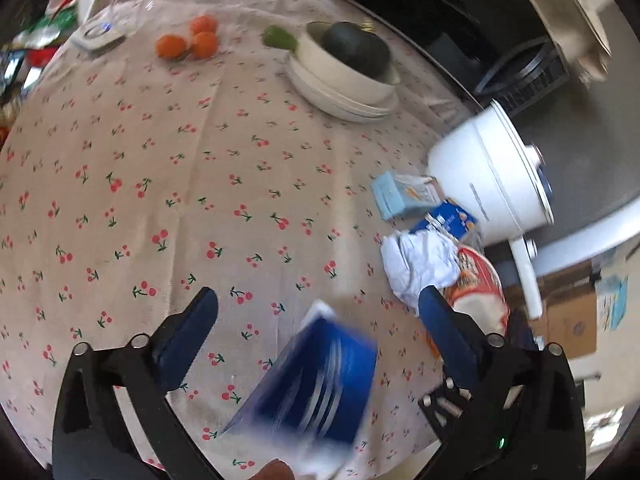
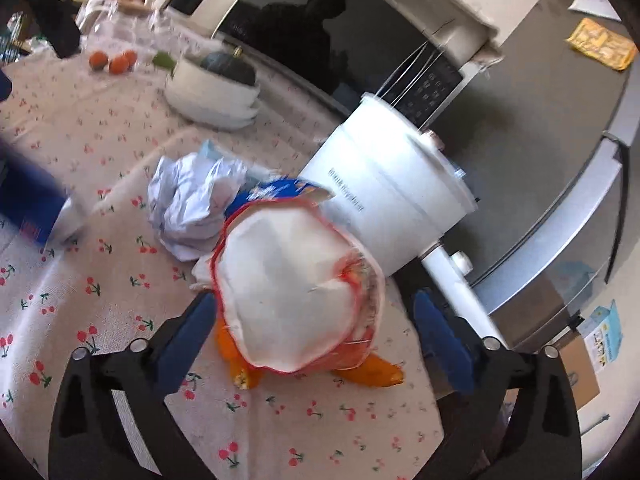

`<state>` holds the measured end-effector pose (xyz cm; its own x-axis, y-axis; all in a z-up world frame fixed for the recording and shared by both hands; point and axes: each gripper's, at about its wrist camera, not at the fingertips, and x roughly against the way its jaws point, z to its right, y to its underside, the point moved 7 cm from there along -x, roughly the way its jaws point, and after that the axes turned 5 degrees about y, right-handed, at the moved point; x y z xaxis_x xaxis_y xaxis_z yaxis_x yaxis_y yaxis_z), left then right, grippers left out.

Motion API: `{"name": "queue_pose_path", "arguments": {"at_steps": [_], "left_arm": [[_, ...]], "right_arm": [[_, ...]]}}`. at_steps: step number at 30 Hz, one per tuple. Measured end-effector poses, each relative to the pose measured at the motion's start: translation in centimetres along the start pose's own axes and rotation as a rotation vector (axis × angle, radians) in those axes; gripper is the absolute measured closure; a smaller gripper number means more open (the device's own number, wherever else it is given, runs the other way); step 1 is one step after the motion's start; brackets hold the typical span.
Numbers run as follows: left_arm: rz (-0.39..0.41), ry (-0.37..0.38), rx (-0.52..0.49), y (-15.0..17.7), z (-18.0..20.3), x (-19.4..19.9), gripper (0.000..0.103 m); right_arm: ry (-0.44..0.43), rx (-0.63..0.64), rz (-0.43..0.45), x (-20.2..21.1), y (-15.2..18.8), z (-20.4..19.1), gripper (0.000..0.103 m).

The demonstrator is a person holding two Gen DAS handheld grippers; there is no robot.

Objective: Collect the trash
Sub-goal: 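Grasp the red-and-white noodle cup with the right tool while the left tool holds the box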

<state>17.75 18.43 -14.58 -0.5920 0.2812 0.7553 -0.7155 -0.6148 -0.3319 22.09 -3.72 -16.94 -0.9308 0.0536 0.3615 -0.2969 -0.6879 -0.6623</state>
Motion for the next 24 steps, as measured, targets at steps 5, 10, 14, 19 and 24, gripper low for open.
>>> {"name": "queue_pose_path", "arguments": {"at_steps": [5, 10, 14, 19, 24], "left_arm": [[-0.109, -0.015, -0.095, 2.1, 1.3, -0.7, 0.007], [-0.23, -0.167, -0.395, 5.7, 1.8, -1.6, 0.007], [-0.335, -0.199, -0.474, 7.9, 1.0, -3.2, 0.007], [-0.429, -0.225, -0.596, 10.9, 0.7, -5.1, 0.012], [-0.372, -0.222, -0.611, 10.2, 0.1, -5.1, 0.048]], "right_arm": [[0.027, 0.17, 0.069, 2.4, 1.0, -2.4, 0.007], [-0.017, 0.19, 0.081, 4.0, 2.5, -3.6, 0.007], [-0.035, 0.167, 0.06, 4.3, 3.1, -2.8, 0.007], [-0.054, 0.119, 0.042, 3.6, 2.4, -1.9, 0.007], [-0.009, 0.175, 0.033, 1.7, 1.0, -2.7, 0.007]]}}
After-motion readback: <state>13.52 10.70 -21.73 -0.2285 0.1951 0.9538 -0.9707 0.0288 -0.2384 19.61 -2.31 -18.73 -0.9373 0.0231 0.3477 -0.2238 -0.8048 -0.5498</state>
